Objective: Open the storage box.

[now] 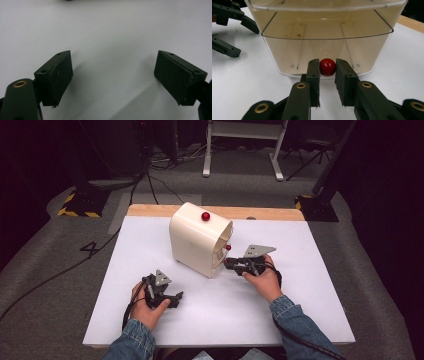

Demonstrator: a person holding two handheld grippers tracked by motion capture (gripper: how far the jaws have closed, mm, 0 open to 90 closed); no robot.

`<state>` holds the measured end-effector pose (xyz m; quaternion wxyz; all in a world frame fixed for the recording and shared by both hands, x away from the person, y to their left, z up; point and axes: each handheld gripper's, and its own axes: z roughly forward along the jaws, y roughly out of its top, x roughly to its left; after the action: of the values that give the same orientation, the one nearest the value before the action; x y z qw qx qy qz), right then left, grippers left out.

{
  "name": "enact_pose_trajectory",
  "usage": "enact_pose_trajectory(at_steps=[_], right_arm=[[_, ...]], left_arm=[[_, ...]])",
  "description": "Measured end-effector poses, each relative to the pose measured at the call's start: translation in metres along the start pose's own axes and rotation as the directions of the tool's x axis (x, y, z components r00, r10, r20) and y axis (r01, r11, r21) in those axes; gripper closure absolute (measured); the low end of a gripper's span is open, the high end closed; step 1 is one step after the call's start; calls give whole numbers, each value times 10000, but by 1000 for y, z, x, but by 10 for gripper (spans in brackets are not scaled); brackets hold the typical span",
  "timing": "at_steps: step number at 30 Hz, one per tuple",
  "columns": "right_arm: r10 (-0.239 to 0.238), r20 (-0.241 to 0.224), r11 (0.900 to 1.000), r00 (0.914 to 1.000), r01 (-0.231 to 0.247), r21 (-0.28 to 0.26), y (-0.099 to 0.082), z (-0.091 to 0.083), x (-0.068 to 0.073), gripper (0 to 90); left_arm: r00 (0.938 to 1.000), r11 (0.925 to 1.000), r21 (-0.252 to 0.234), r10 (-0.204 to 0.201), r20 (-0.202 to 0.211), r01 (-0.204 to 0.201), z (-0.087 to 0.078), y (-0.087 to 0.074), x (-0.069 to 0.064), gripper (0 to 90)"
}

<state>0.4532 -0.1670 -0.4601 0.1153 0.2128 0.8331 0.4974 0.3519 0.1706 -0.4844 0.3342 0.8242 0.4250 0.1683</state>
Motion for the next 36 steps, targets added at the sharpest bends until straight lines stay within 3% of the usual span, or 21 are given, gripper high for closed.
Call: enact_pose_trajectory(at_steps=[18,28,36], right_arm=[[-63,289,10000,9996,63,2,-14,-58,6,742],[-66,369,9998,9993,58,208,-27,-75,7,742],[-51,364,9990,9993,35,444,-38,-78,7,740]], left_arm=[[10000,10000,69,-44,57,44,0,1,1,157],[10000,10000,71,-45,57,44,0,0,1,157],[10000,10000,67,-52,69,51,0,1,1,157]])
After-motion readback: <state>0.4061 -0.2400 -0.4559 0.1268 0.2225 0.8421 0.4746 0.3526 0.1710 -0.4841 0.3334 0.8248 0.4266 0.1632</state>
